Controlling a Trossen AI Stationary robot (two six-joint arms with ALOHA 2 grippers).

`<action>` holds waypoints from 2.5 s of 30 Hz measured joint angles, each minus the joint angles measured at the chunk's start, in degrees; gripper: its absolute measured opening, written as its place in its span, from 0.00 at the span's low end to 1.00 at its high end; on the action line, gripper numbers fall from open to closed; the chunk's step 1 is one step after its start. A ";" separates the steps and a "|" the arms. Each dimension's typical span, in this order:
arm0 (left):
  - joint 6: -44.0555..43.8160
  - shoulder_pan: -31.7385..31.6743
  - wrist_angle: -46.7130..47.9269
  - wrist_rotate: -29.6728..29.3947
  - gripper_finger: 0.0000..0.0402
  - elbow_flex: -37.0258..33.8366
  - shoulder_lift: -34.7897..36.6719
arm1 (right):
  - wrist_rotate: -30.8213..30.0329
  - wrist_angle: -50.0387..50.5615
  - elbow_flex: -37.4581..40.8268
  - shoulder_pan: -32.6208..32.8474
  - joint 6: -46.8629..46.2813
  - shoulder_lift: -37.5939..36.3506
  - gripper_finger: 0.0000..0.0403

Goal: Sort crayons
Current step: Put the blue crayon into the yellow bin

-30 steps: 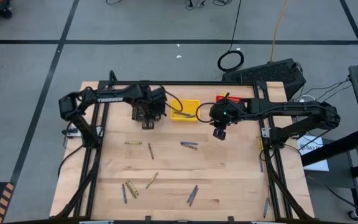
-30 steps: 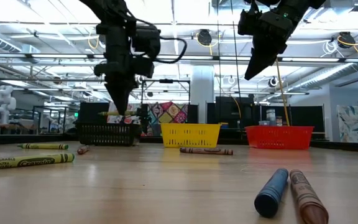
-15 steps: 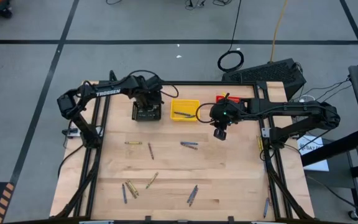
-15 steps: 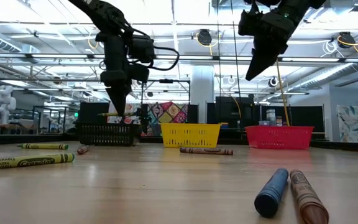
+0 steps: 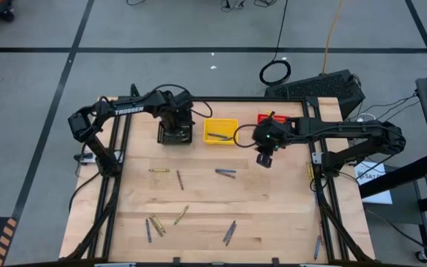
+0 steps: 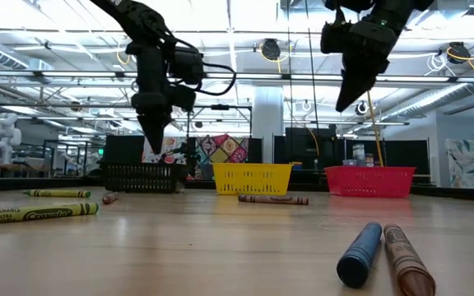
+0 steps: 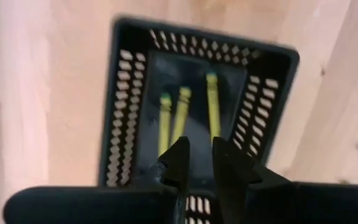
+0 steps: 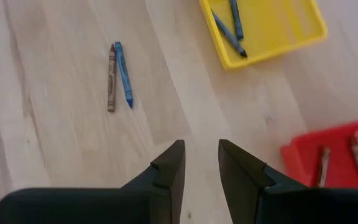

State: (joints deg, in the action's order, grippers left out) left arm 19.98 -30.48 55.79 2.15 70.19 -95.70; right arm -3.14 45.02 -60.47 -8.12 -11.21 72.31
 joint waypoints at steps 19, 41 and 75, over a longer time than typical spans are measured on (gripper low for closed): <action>-10.53 12.70 14.92 0.59 0.16 0.00 9.62 | 3.49 15.92 0.00 8.76 -23.36 0.02 0.21; -18.20 28.16 15.13 0.52 0.16 0.07 19.80 | -5.78 21.84 0.04 23.22 -48.51 0.02 0.21; -20.80 29.51 13.64 -1.36 0.16 0.02 19.78 | -10.19 -12.24 0.04 18.64 2.14 16.29 0.21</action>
State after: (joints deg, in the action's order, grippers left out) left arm -0.81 -0.97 69.43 0.80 70.22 -75.92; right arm -13.32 32.78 -60.42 10.52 -9.07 88.60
